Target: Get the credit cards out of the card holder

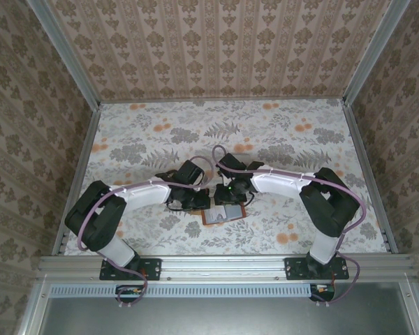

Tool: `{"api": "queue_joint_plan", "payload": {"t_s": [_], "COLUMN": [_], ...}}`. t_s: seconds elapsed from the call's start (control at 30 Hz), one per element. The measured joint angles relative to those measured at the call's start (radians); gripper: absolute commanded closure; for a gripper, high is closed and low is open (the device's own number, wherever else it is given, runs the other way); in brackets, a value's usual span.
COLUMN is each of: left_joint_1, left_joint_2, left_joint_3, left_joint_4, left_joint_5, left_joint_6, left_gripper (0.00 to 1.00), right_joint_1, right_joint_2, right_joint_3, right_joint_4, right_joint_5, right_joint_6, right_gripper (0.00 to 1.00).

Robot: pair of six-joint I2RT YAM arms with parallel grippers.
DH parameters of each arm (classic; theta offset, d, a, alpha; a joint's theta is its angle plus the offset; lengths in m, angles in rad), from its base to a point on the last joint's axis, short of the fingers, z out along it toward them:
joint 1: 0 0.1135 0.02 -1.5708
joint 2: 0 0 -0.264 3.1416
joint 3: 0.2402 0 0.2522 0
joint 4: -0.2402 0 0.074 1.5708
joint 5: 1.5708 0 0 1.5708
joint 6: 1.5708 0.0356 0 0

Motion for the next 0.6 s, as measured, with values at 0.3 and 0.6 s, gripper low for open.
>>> {"api": "queue_joint_plan", "payload": {"t_s": [0.3,0.6], "left_joint_1": [-0.016,-0.016], "left_joint_2": [0.0,0.035], "left_joint_3": [0.014,0.014], "left_joint_4": [-0.002,-0.005], "left_joint_5": [0.001,-0.004], "left_joint_6": [0.0,0.001], "left_gripper": [0.96,0.96], "right_joint_1": [-0.019,-0.03], "right_joint_2": [0.0,0.002], "right_joint_3": [-0.013,-0.029], "right_joint_4": [0.001,0.011], "right_joint_5": [-0.002,-0.044], "right_joint_6": [-0.001,-0.001], "right_gripper": [0.74,0.74]}}
